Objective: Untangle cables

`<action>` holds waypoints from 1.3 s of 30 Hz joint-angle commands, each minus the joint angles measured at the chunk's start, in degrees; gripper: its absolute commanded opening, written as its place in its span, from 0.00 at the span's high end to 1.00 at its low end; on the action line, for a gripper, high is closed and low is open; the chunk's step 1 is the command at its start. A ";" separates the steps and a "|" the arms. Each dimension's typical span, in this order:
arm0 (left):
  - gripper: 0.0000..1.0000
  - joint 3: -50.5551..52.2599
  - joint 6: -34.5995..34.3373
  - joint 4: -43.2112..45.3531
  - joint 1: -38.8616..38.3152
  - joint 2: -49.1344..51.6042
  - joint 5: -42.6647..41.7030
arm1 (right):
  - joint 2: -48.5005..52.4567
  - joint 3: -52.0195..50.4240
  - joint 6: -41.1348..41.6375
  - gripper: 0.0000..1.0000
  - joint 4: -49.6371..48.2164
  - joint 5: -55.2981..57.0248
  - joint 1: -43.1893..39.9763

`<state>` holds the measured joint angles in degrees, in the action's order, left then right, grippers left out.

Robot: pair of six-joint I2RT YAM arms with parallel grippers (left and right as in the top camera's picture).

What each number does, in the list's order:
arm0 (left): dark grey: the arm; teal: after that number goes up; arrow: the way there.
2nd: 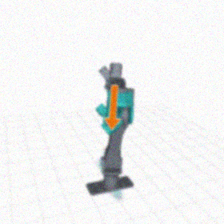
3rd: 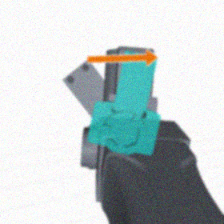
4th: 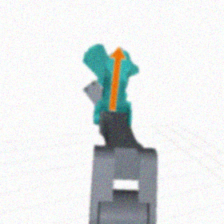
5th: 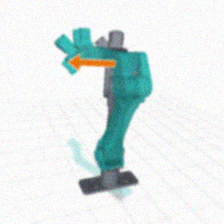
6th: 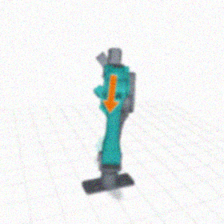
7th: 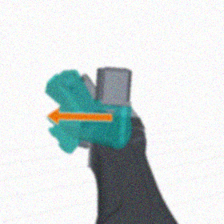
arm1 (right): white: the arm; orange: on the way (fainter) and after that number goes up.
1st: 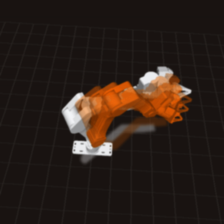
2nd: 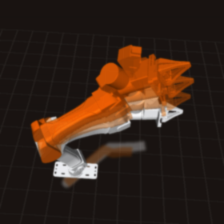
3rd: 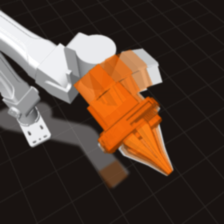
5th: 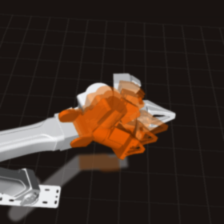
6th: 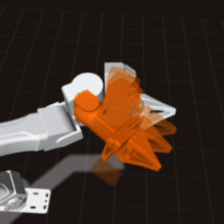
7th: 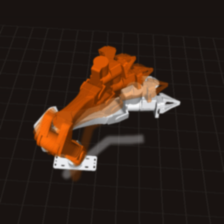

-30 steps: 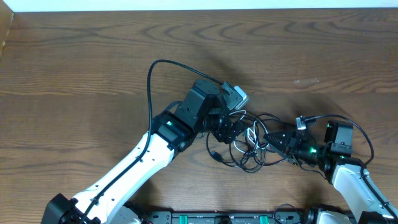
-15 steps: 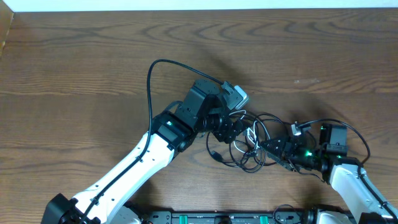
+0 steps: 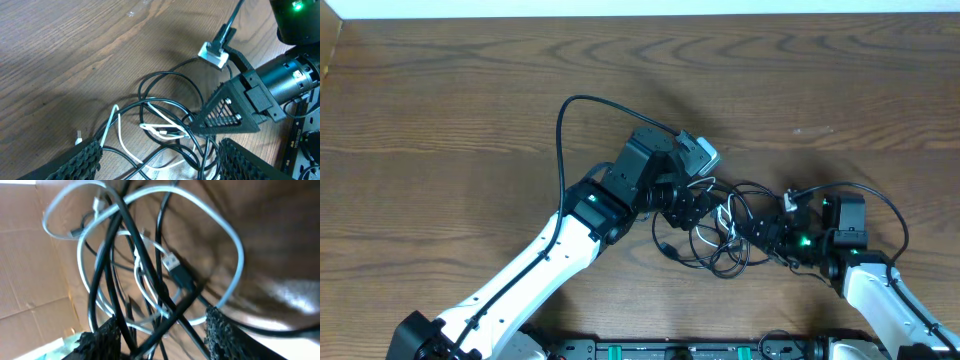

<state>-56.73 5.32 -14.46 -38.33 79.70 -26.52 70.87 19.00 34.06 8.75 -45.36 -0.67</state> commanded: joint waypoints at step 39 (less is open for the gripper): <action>0.25 -1.36 2.56 3.21 0.00 -1.25 3.69 | 0.35 22.71 23.54 0.99 -43.06 7.85 4.09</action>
<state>-56.73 6.92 -11.79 -38.33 79.68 -23.62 71.00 37.80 56.88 -34.72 -39.68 3.55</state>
